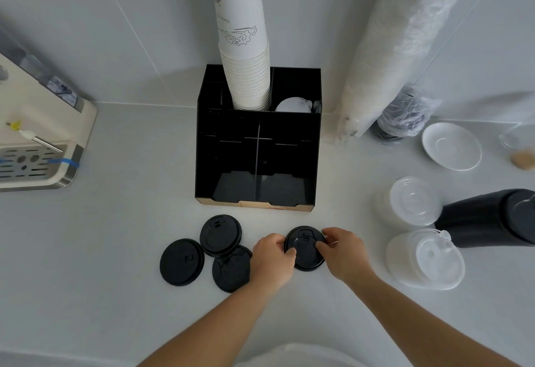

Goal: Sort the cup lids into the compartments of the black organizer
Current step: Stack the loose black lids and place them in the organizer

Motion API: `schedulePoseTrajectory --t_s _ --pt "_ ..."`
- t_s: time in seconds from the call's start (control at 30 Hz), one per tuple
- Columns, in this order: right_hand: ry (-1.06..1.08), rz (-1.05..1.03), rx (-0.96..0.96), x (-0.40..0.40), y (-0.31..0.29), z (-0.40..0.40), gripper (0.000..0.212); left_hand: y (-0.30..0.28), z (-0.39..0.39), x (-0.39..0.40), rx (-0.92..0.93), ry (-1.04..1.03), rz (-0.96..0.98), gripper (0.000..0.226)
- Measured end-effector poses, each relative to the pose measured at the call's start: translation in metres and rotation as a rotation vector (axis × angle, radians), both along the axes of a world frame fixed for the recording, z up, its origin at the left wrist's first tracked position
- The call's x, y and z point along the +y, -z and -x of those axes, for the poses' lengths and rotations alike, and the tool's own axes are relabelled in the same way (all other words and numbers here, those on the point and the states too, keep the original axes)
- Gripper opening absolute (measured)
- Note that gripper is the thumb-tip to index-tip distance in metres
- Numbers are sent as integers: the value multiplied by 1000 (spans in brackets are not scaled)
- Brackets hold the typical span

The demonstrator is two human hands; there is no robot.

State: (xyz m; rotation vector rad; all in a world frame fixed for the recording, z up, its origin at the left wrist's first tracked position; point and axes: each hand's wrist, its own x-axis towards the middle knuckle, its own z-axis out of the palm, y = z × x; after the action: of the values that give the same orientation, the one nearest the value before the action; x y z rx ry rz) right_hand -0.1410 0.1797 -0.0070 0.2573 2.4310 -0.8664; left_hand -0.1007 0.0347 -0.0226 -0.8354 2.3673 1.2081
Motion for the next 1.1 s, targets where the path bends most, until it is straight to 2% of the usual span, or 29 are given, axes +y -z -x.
schedulePoseTrajectory --t_s 0.13,0.23,0.33,0.53,0.6,0.7,0.83,0.93,1.1 --pt "33 2 -57 1 3 1 15 -4 1 2 -13 25 7 8" --pt "119 57 -99 0 4 5 5 -7 2 5 -8 -11 -21 21" --pt "215 130 -134 0 2 7 14 -8 -5 4 16 -49 -92 14" --pt "302 281 -161 -1 -14 1 14 -11 -26 -5 105 -122 -206 16" --pt "301 316 -141 -4 -20 -3 16 -21 -34 -9 142 -144 -243 11" --pt "287 368 -116 -14 -30 -10 18 -33 -44 -23 194 -201 -286 24" --pt "236 406 -111 -37 -39 -14 16 -41 -53 -48 266 -290 -330 14" --pt "204 434 -120 -62 -43 -17 20 -43 -61 -73 282 -360 -324 21" --pt "140 397 -122 -105 -41 -16 22 -46 -63 -109 237 -401 -249 16"
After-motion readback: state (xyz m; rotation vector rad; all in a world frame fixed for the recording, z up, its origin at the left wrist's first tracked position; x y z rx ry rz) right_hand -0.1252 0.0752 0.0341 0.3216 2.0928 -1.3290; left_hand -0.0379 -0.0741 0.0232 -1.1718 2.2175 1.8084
